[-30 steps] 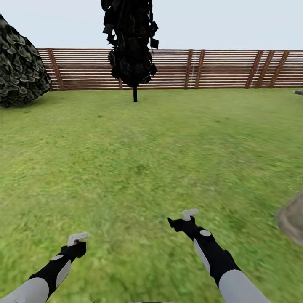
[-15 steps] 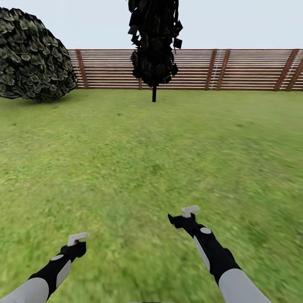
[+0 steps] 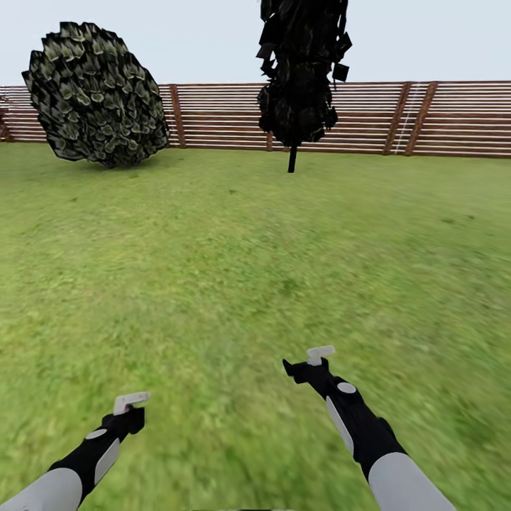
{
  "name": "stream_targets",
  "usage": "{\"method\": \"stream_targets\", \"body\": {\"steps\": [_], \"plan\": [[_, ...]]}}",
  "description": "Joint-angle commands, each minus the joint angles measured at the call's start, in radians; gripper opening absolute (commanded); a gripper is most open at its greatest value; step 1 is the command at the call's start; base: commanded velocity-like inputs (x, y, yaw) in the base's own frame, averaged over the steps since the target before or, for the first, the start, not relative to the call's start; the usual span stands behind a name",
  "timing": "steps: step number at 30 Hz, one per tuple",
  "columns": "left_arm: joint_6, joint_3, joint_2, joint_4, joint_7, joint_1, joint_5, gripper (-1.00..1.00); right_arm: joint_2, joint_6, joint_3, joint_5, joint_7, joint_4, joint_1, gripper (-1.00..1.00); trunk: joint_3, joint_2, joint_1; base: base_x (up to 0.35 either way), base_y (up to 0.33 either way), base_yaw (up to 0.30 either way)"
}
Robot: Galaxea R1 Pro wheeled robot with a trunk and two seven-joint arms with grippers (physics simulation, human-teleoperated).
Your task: In the garden, pick up the pesticide atomizer on the floor and spray pesticide onto both trees until each tree trunk is fully covered.
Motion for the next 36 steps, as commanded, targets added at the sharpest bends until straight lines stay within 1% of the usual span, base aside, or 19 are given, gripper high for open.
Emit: {"method": "stream_targets", "body": {"steps": [1,3,5,6,8,36], "plan": [[0.0,0.0,0.0,0.0,0.0,0.0,0.0,-1.0,0.0,0.0,0.0,0.0,0.0,0.0,0.0,1.0,0.0,0.0,0.0,0.0,0.0,0.282],[0.0,0.0,0.002,0.0,0.0,0.0,0.004,-1.0,0.0,0.0,0.0,0.0,0.0,0.0,0.0,1.0,0.0,0.0,0.0,0.0,0.0,0.283],[0.0,0.0,0.007,0.0,-0.001,0.0,0.047,-1.0,0.0,0.0,0.0,0.0,0.0,0.001,0.0,1.0,0.0,0.0,0.0,0.0,0.0,0.282],[-0.001,0.0,0.008,0.0,-0.001,0.0,0.062,-1.0,0.0,0.0,0.0,0.0,0.0,0.001,0.0,1.0,0.0,0.0,0.0,0.0,0.0,0.282],[-0.002,-0.001,0.009,0.001,-0.001,0.0,0.075,-1.0,0.0,-0.001,0.0,0.0,0.001,0.0,0.0,1.0,0.0,0.0,0.0,0.0,0.0,0.282],[-0.003,-0.001,0.007,0.0,-0.001,0.0,0.078,-1.0,0.0,-0.003,0.0,-0.002,0.002,-0.001,0.0,1.0,0.0,0.0,0.0,0.0,0.0,0.282]]}}
